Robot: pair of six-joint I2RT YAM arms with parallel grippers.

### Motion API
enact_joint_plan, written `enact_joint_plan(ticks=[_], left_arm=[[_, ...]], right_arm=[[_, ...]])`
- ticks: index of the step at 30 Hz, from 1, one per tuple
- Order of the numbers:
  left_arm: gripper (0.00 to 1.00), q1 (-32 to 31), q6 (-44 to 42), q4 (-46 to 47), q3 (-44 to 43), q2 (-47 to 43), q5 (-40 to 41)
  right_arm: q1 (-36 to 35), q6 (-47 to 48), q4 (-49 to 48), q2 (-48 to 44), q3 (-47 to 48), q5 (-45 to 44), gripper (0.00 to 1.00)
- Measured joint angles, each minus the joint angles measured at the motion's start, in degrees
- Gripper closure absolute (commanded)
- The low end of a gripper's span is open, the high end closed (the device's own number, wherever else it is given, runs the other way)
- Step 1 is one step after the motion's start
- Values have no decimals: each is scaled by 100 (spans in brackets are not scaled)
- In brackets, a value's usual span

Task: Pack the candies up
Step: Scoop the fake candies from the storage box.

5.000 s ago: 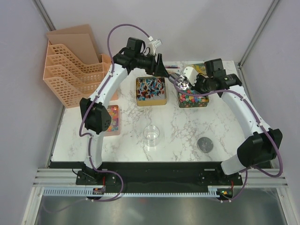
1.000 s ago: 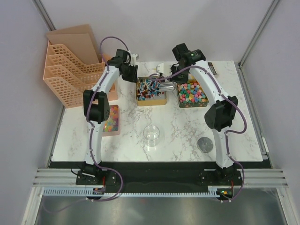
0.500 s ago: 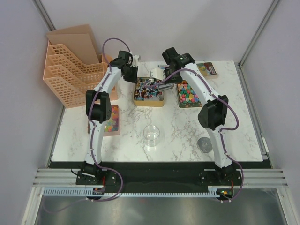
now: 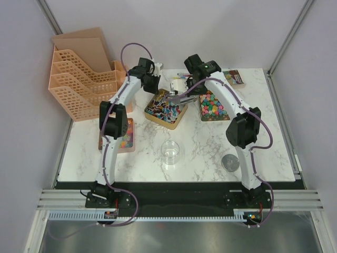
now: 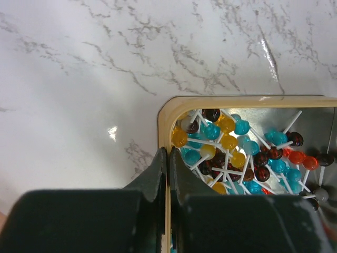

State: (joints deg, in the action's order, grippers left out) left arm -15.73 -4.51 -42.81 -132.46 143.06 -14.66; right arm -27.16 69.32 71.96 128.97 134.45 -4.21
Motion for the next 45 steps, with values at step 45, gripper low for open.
enact_joint_plan(ticks=[45], left_arm=[[98, -835, -164, -33, -168, 74, 245]], right_arm=[[-83, 1530, 79, 177, -730, -728, 100]])
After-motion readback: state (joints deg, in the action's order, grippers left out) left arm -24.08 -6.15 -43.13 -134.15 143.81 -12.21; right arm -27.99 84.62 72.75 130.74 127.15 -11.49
